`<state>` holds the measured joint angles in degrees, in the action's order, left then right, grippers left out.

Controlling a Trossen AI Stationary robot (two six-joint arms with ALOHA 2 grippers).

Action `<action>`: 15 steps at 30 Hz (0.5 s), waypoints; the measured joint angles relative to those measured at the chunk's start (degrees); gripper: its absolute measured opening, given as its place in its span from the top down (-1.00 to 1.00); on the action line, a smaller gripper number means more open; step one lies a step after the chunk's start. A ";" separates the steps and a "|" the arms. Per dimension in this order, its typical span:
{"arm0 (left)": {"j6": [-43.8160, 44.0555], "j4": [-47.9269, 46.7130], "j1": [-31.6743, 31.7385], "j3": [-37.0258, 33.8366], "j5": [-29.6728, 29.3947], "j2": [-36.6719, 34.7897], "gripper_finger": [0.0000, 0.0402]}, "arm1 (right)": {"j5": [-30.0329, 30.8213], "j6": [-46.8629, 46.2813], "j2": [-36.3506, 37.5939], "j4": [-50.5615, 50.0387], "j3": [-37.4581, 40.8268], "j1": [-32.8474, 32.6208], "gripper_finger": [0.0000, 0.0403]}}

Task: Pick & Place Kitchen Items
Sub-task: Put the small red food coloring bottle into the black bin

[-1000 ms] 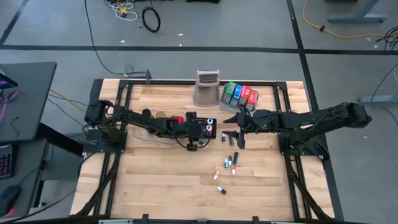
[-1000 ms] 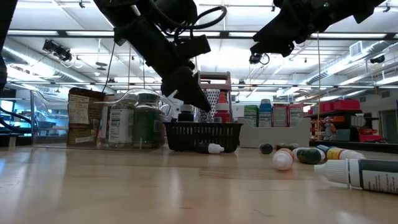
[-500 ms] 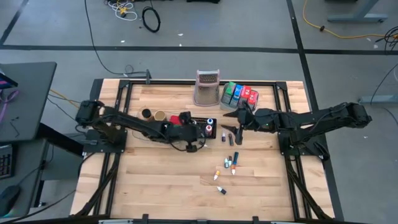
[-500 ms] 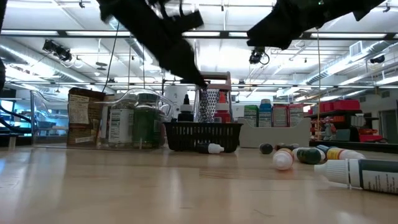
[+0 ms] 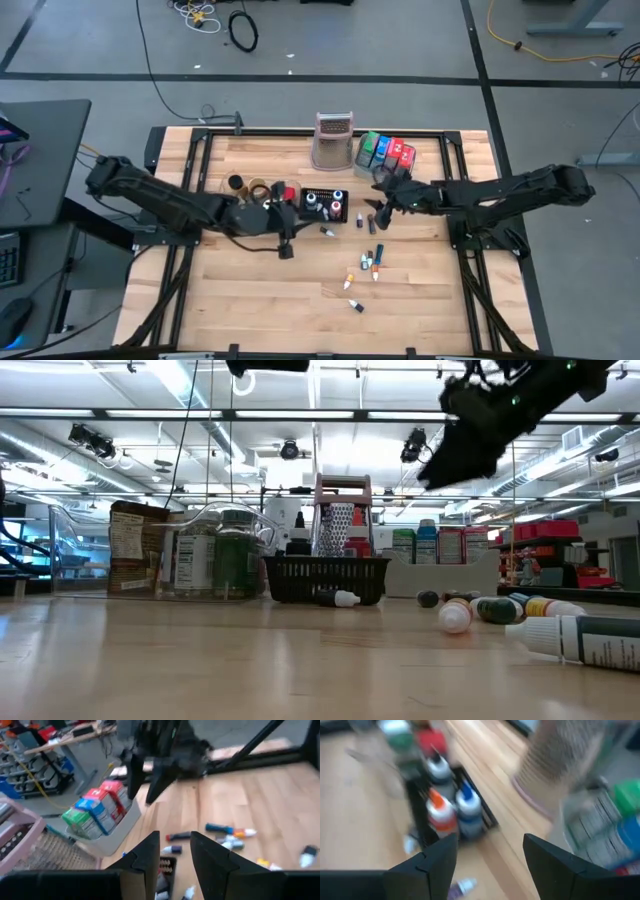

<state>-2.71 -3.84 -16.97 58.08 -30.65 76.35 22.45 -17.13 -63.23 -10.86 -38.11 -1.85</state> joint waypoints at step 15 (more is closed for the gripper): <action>0.56 -3.73 -0.98 0.02 0.00 -0.39 0.41 | -1.91 -16.92 -17.05 -6.66 0.00 0.72 -0.17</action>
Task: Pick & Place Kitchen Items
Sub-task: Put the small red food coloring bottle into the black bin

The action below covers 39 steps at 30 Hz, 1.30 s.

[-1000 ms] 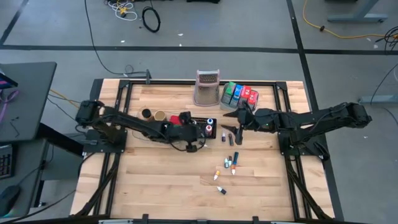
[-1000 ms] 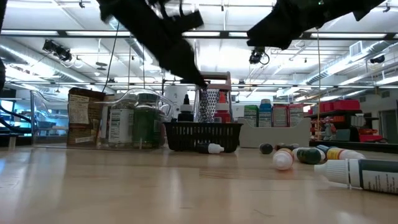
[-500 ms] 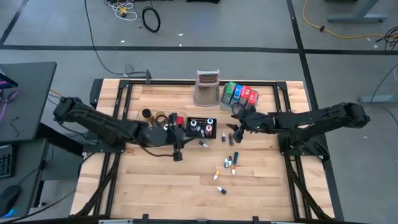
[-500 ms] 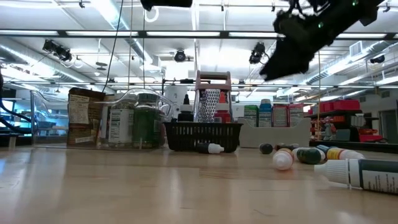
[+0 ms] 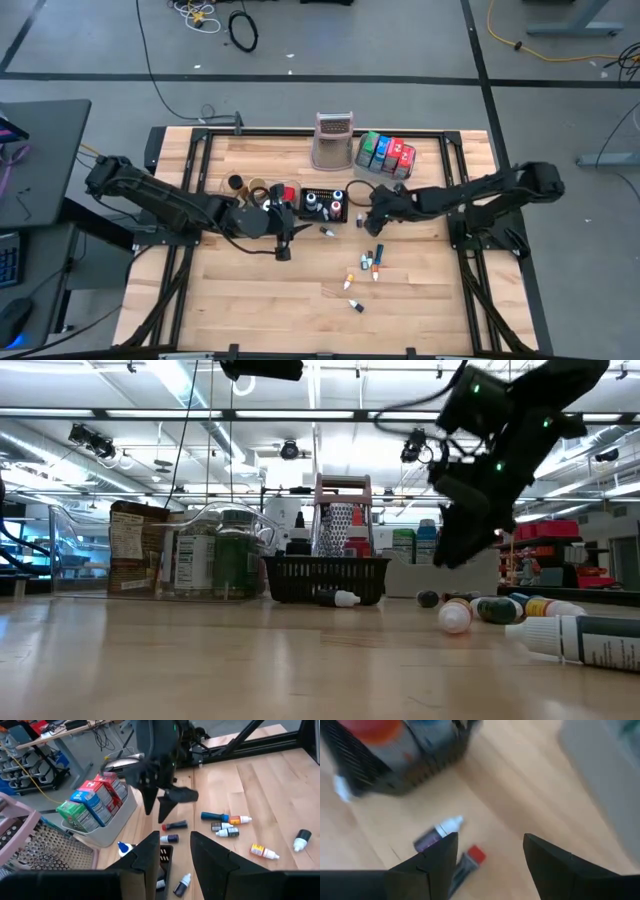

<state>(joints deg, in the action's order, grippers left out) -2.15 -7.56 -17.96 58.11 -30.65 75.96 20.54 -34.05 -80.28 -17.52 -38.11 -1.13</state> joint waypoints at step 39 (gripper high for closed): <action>-0.16 -0.54 0.00 0.00 -0.44 0.02 0.41 | -6.07 -16.74 -6.87 -5.53 0.02 -0.19 0.54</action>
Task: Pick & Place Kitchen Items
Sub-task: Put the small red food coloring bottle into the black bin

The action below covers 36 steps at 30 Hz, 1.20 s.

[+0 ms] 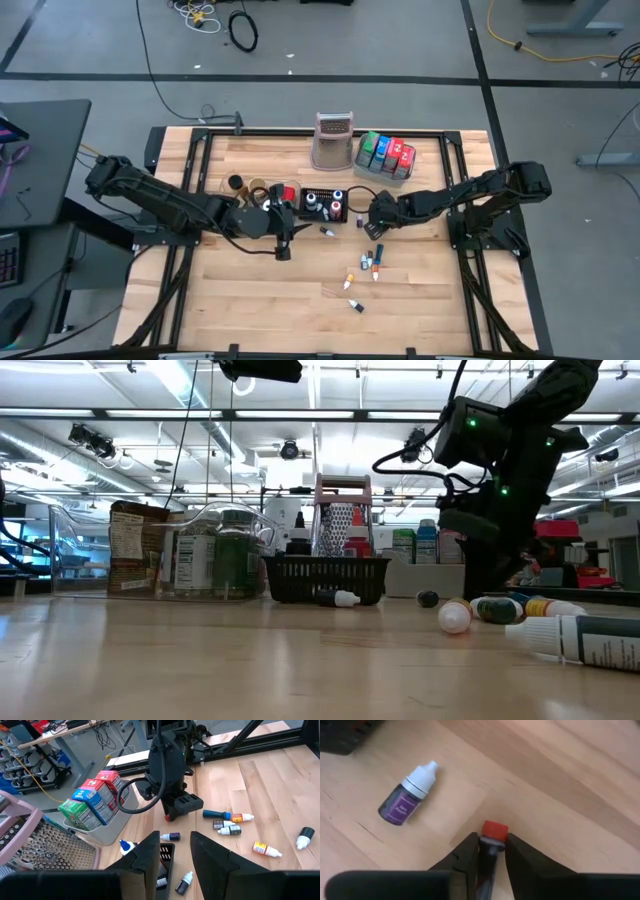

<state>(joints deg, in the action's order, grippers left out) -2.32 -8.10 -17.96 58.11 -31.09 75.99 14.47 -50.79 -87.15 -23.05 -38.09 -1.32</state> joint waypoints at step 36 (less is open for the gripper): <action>0.11 0.01 0.00 0.00 0.02 0.00 0.41 | -15.18 47.82 0.02 61.98 -1.25 -0.61 0.55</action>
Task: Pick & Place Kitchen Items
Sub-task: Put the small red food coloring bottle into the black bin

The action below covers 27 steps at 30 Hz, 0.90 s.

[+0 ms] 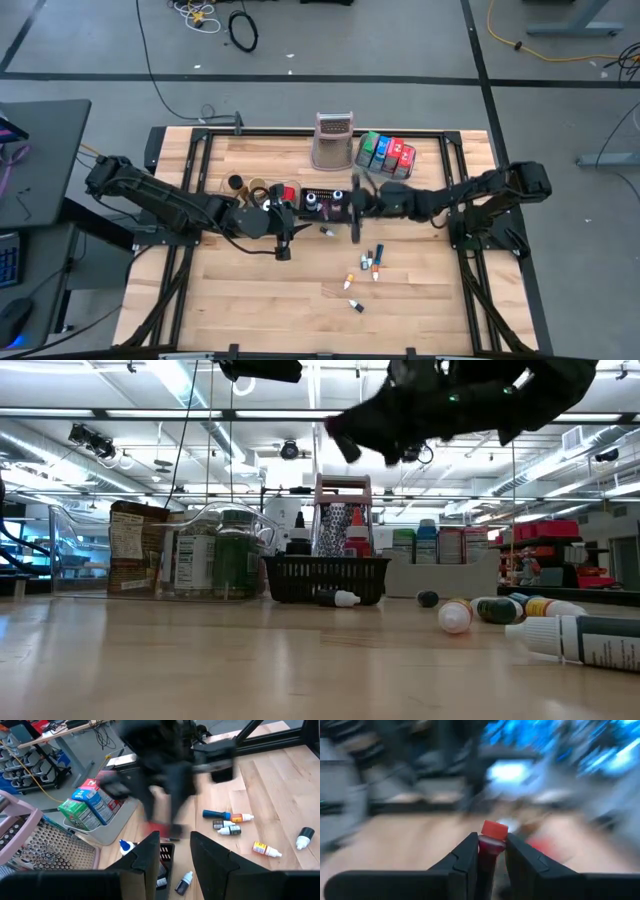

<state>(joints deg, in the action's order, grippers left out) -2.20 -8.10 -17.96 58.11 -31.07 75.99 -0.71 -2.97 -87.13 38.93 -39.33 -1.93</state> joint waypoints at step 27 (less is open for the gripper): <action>0.05 -0.26 0.00 0.00 0.02 0.02 0.41 | 4.22 10.94 -9.84 -0.69 -3.12 9.53 0.35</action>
<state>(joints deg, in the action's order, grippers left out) -2.15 -8.36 -17.96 58.11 -31.05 76.01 3.51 7.97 -96.97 38.24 -42.45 7.60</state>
